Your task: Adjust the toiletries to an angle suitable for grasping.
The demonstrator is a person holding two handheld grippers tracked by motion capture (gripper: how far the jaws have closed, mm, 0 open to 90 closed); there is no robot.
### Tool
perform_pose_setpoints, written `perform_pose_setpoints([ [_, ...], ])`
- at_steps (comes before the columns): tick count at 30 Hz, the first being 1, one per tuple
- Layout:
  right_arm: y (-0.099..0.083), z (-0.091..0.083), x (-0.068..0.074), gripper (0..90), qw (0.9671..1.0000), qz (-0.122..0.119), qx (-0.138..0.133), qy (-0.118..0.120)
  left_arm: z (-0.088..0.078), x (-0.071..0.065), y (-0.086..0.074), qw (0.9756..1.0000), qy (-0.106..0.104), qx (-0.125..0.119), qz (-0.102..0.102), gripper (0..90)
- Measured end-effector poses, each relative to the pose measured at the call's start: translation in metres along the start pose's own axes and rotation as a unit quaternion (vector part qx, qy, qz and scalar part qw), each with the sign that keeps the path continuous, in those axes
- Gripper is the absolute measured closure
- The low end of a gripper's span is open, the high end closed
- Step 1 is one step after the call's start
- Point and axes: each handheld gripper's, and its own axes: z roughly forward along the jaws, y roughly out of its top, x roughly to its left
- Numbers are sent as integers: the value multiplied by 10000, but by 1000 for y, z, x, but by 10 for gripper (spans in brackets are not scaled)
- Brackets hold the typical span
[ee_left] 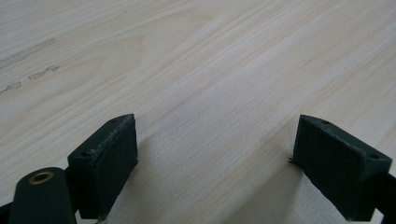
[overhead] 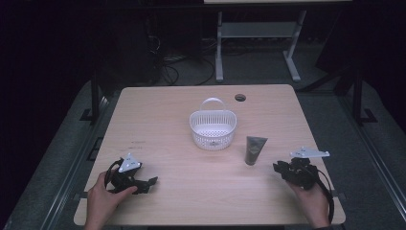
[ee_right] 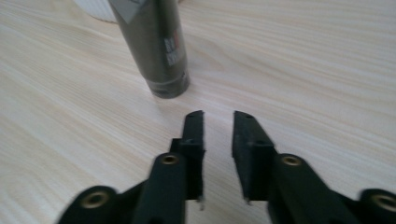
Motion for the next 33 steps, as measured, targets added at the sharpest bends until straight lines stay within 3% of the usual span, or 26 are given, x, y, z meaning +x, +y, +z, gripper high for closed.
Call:
perform_pose_setpoints([
  [4, 4, -6, 1, 895, 9998, -78, -58, 160, 0, 0, 0, 10000, 0, 0, 1, 129],
  [7, 7, -9, 1, 898, 9993, -20, -71, 358, 0, 0, 0, 10000, -1, -2, 1, 129],
  [18, 22, -22, 6, 898, 9973, -231, -247, 656, 0, 0, 0, 10000, -3, 9, 14, 130],
  [33, 50, -33, 11, 898, 9947, -470, -453, 796, 0, 0, 0, 10000, -4, -4, -1, 130],
])
